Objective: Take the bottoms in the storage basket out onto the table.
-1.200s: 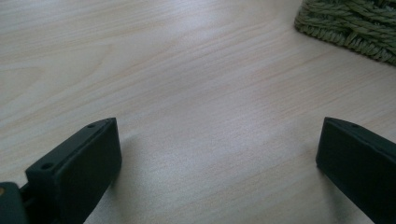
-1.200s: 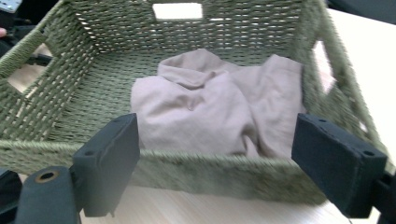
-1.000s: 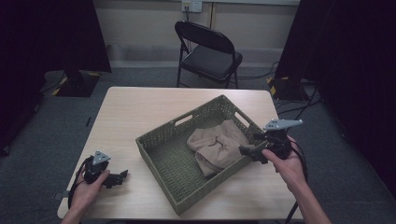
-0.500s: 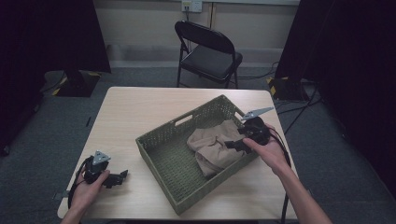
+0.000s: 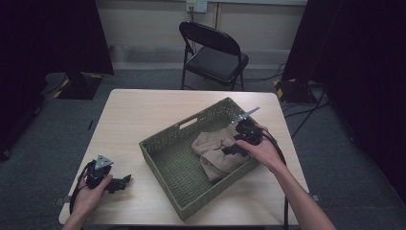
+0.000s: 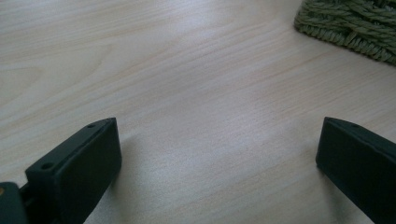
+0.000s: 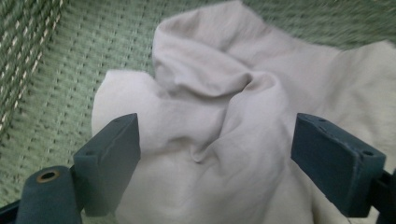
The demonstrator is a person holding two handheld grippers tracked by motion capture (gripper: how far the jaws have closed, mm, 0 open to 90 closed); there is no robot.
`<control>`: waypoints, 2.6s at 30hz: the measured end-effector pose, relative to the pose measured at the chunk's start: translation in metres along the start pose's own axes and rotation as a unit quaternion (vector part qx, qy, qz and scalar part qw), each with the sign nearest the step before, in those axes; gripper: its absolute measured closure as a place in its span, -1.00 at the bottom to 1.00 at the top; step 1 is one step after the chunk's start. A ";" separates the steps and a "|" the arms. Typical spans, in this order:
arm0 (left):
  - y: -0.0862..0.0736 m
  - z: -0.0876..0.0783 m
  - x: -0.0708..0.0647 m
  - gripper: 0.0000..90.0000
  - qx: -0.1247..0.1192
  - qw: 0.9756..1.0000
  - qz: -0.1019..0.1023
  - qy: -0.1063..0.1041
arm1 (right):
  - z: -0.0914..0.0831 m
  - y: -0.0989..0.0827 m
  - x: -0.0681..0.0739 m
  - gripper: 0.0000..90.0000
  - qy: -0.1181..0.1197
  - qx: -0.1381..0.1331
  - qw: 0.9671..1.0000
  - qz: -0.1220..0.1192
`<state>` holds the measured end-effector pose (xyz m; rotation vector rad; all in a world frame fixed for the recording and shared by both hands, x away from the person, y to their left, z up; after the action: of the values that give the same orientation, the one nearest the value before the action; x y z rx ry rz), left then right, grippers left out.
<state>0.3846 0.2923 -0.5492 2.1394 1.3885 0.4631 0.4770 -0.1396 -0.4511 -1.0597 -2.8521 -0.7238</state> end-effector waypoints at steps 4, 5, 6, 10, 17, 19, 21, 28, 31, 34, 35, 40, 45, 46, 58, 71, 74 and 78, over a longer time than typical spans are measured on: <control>0.000 0.000 0.000 -1.00 0.000 1.000 0.000 0.000 | 0.004 0.005 -0.001 -0.68 -0.014 0.029 0.999 -0.009; 0.000 0.000 0.000 -1.00 0.000 1.000 0.000 -0.001 | 0.004 0.007 -0.001 -0.67 -0.015 0.031 0.999 -0.011; 0.000 0.000 0.000 -1.00 0.001 1.000 0.002 0.000 | 0.004 0.009 -0.001 -0.67 -0.015 0.029 0.999 -0.011; 0.000 0.000 0.000 -1.00 0.001 1.000 0.002 -0.001 | 0.010 0.016 -0.001 -0.68 -0.013 0.050 0.998 -0.019; 0.000 0.000 0.000 -1.00 0.001 1.000 0.002 -0.001 | 0.031 0.019 0.001 -0.71 -0.012 0.121 0.992 -0.033; 0.000 0.000 0.000 -1.00 0.001 1.000 0.002 -0.001 | 0.033 0.021 0.000 -0.72 -0.016 0.131 0.991 -0.035; 0.000 0.000 0.000 -1.00 0.001 1.000 0.002 -0.001 | 0.036 0.023 -0.002 -0.72 -0.007 0.151 0.988 -0.037; 0.000 0.000 0.000 -1.00 0.001 1.000 0.002 -0.001 | 0.047 0.029 -0.005 -0.78 -0.008 0.152 0.987 -0.042; 0.000 0.000 0.000 -1.00 0.001 1.000 0.002 -0.001 | 0.054 0.027 -0.007 -0.82 -0.004 0.164 0.985 -0.046; 0.000 0.000 0.000 -1.00 0.001 1.000 0.002 -0.001 | 0.061 0.023 -0.008 -0.84 0.010 0.168 0.985 -0.039; 0.000 0.000 0.000 -1.00 0.001 1.000 0.002 -0.001 | 0.063 0.023 -0.008 -0.84 0.014 0.168 0.985 -0.039; 0.000 0.000 0.000 -1.00 0.001 1.000 0.002 -0.001 | 0.071 0.021 -0.007 -0.88 0.012 0.178 0.983 -0.048; 0.000 0.000 0.000 -1.00 0.001 1.000 0.002 -0.001 | 0.076 0.019 -0.004 -0.90 0.004 0.184 0.981 -0.065; 0.000 0.000 0.000 -1.00 0.001 1.000 0.002 -0.001 | 0.078 0.018 -0.004 -0.90 -0.003 0.193 0.979 -0.072; -0.001 0.000 0.000 -1.00 0.000 1.000 0.003 -0.002 | 0.080 0.026 0.000 0.04 -0.012 0.212 0.973 -0.088; 0.000 0.000 0.000 -1.00 0.000 1.000 0.003 -0.002 | 0.072 0.034 0.001 0.58 -0.031 0.183 0.979 -0.082; 0.000 0.000 0.000 -1.00 0.000 1.000 0.003 -0.002 | 0.064 0.037 0.000 0.61 -0.031 0.162 0.984 -0.074; 0.000 0.000 0.000 -1.00 0.000 1.000 0.003 -0.002 | 0.054 0.041 -0.001 0.62 -0.032 0.135 0.989 -0.060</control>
<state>0.3839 0.2923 -0.5492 2.1441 1.3807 0.4611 0.5111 -0.0903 -0.4821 -0.8966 -2.9768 -0.2980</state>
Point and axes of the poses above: each handheld gripper's, and its own axes: z roughly forward along the jaws, y roughly out of its top, x roughly to its left, the point moved 6 cm from there along z, roughly forward along the jaws, and after that the axes turned 8 degrees about x, right-handed, at the moved point
